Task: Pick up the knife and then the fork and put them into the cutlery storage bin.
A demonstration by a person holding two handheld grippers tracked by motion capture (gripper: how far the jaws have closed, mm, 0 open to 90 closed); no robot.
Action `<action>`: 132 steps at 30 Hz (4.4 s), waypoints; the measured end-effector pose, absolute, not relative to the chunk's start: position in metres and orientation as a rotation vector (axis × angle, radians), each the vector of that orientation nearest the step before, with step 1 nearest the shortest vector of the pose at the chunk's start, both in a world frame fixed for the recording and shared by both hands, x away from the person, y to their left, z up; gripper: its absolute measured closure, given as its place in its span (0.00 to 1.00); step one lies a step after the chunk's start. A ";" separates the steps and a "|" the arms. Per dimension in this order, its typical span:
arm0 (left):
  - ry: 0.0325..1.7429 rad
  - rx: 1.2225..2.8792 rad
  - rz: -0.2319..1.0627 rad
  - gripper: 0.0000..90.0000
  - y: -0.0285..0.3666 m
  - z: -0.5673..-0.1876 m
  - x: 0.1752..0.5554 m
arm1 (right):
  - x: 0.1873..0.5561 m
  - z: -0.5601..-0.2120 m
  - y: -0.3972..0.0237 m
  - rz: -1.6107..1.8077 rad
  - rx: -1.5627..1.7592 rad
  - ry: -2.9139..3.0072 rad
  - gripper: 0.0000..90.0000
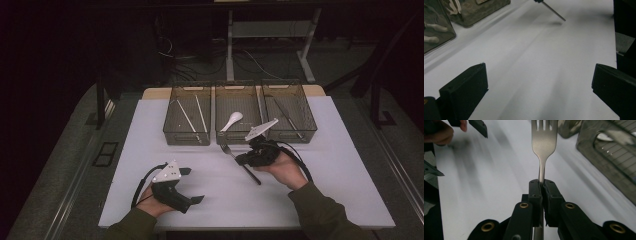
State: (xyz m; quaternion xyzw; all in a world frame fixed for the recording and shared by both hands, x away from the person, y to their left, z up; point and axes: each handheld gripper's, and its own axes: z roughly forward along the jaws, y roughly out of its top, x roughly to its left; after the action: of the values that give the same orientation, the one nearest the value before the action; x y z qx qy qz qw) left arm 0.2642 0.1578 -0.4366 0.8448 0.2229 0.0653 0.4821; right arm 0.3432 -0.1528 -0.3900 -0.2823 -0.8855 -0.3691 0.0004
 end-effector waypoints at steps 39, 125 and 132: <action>0.553 2.052 0.154 0.00 0.159 -0.437 0.265 | 0.368 -0.325 -0.273 -1.783 -1.227 -2.606 0.94; 0.570 2.039 0.145 0.00 0.161 -0.437 0.264 | 0.448 -0.376 -0.324 -1.450 -1.718 -2.577 0.29; 0.572 2.039 0.147 0.00 0.161 -0.437 0.264 | 0.432 -0.378 -0.324 -1.523 -1.614 -2.577 0.20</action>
State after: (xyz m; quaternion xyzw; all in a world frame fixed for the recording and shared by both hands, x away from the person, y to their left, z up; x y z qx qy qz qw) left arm 0.2637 0.1610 -0.4371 0.8384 0.2354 0.0603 0.4878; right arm 0.4324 -0.3240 -0.3776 -0.4707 -0.7515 -0.4440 -0.1292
